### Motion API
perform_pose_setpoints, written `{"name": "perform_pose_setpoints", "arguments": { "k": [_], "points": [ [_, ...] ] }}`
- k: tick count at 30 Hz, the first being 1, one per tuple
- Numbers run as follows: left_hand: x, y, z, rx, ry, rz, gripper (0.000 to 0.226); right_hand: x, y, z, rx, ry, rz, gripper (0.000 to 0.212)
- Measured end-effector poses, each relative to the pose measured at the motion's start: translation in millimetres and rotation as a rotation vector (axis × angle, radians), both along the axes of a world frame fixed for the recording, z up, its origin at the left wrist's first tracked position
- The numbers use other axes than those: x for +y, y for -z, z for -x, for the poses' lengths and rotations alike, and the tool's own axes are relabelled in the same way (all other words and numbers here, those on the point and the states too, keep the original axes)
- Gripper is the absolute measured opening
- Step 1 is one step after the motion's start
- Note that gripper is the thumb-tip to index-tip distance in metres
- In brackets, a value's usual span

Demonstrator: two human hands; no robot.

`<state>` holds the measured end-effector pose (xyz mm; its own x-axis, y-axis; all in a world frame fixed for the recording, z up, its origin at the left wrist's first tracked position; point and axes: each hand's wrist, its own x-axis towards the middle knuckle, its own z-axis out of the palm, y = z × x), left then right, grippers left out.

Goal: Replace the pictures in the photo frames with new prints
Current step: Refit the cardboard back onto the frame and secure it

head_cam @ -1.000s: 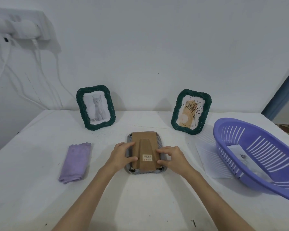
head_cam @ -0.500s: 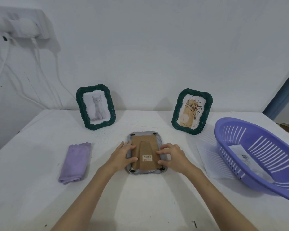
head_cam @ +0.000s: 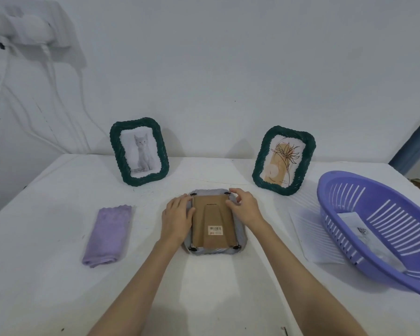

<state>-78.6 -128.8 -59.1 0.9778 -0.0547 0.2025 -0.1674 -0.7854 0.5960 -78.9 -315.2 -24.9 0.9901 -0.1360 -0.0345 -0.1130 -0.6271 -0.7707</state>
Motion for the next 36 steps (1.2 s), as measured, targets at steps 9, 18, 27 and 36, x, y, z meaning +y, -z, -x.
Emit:
{"name": "perform_pose_setpoints", "arguments": {
  "k": [9,18,27,36],
  "points": [
    [-4.6,-3.8,-14.9,-0.018,-0.070,0.038,0.038,4.9,1.2,-9.1,0.065,-0.101,0.082,0.047],
    [-7.3,-3.0,-24.5,0.059,-0.066,-0.038,0.038,1.2,2.3,-10.2,0.019,-0.132,0.135,0.040],
    [-6.4,0.1,-24.1,0.022,-0.047,-0.026,0.034,2.2,8.8,-3.6,-0.029,-0.095,0.043,0.054],
    [-6.9,-1.5,-22.0,-0.001,-0.045,-0.051,0.031,3.3,13.2,-4.3,-0.050,-0.079,0.052,0.038]
  ]
}}
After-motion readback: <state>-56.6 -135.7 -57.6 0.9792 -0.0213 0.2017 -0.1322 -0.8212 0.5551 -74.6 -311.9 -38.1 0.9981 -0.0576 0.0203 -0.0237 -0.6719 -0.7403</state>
